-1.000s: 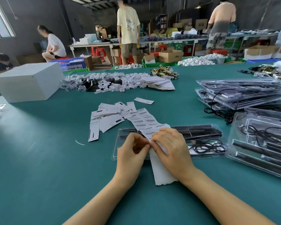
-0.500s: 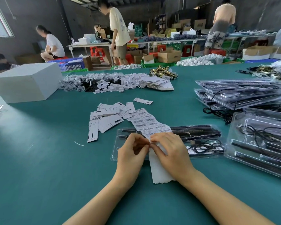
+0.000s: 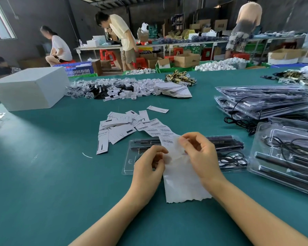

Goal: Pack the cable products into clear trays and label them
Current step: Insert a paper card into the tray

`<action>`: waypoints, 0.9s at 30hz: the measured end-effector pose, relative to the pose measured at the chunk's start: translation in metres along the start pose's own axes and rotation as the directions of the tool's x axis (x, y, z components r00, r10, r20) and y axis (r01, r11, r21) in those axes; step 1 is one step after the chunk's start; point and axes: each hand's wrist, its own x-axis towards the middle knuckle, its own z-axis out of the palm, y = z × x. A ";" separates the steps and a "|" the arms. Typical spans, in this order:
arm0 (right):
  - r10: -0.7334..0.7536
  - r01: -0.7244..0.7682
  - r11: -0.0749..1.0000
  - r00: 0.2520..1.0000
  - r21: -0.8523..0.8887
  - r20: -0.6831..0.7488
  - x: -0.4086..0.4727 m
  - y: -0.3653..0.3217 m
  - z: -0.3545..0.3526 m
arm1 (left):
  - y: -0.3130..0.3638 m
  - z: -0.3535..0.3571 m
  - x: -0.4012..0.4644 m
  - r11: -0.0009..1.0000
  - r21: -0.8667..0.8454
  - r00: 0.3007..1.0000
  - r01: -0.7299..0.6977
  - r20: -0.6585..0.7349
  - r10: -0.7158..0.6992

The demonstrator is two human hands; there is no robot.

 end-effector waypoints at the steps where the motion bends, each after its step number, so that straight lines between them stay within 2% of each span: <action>1: 0.025 -0.024 0.999 0.999 0.048 -0.026 0.003 -0.001 -0.002 | -0.001 0.000 0.000 0.999 0.031 1.000 -0.022 0.003 0.022; 5: 0.035 -0.013 0.990 0.987 0.140 -0.157 0.015 -0.003 -0.014 | -0.006 -0.003 0.002 0.994 0.103 0.998 -0.023 -0.050 0.028; 10: 0.089 -0.068 0.991 0.978 0.115 -0.189 0.020 0.005 -0.021 | -0.008 -0.015 0.014 0.989 0.146 0.974 -0.010 -0.223 0.043; 14: 0.118 -0.098 0.989 0.976 0.114 -0.181 0.020 0.010 -0.023 | -0.016 -0.035 0.023 0.986 0.158 0.913 0.054 -0.407 0.015; 16: 0.120 -0.096 0.986 0.975 0.134 -0.189 0.020 0.009 -0.023 | -0.022 -0.045 0.027 0.985 0.127 0.876 0.114 -0.481 -0.039; 20: 0.071 -0.070 0.997 0.976 0.011 -0.207 0.021 0.012 -0.024 | -0.034 -0.061 0.034 0.977 0.072 0.807 0.203 -0.577 -0.125; 27: 0.235 -0.226 0.970 0.966 0.092 -0.105 0.024 0.003 -0.022 | -0.050 -0.077 0.041 0.933 -0.075 0.701 0.352 -0.640 -0.316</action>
